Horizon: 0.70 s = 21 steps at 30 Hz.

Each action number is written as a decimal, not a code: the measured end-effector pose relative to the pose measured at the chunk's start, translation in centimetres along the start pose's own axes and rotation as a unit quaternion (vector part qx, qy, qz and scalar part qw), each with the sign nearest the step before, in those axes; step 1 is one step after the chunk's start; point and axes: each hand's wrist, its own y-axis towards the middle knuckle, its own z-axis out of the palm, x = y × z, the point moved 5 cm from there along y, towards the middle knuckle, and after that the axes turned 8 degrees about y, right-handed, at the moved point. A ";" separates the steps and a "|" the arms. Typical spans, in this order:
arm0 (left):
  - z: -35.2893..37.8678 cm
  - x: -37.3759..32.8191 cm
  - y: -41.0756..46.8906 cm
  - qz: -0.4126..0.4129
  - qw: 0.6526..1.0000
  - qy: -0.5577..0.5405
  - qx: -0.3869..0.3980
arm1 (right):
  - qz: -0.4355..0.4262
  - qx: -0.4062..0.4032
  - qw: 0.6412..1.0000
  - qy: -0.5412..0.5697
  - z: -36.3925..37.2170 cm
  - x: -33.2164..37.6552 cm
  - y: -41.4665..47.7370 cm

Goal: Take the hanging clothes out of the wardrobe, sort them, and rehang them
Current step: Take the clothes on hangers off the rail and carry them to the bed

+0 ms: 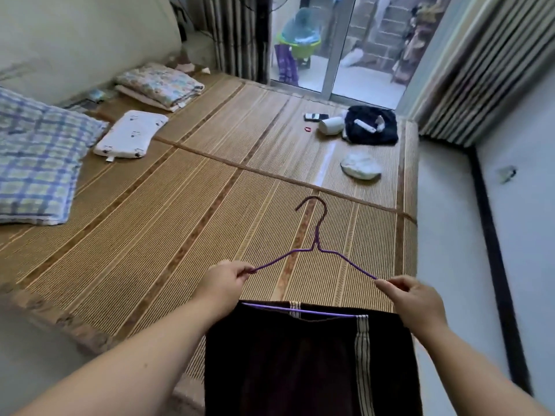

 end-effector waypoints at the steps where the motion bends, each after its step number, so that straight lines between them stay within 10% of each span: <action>1: 1.3 -0.7 1.5 -0.009 1.000 -0.004 0.013 | 0.010 0.007 1.000 -0.006 0.0 -1.2 1.6; 21: 15.9 0.7 18.5 -0.098 0.987 0.054 0.117 | 0.179 0.115 0.962 -0.174 12.3 -16.3 20.4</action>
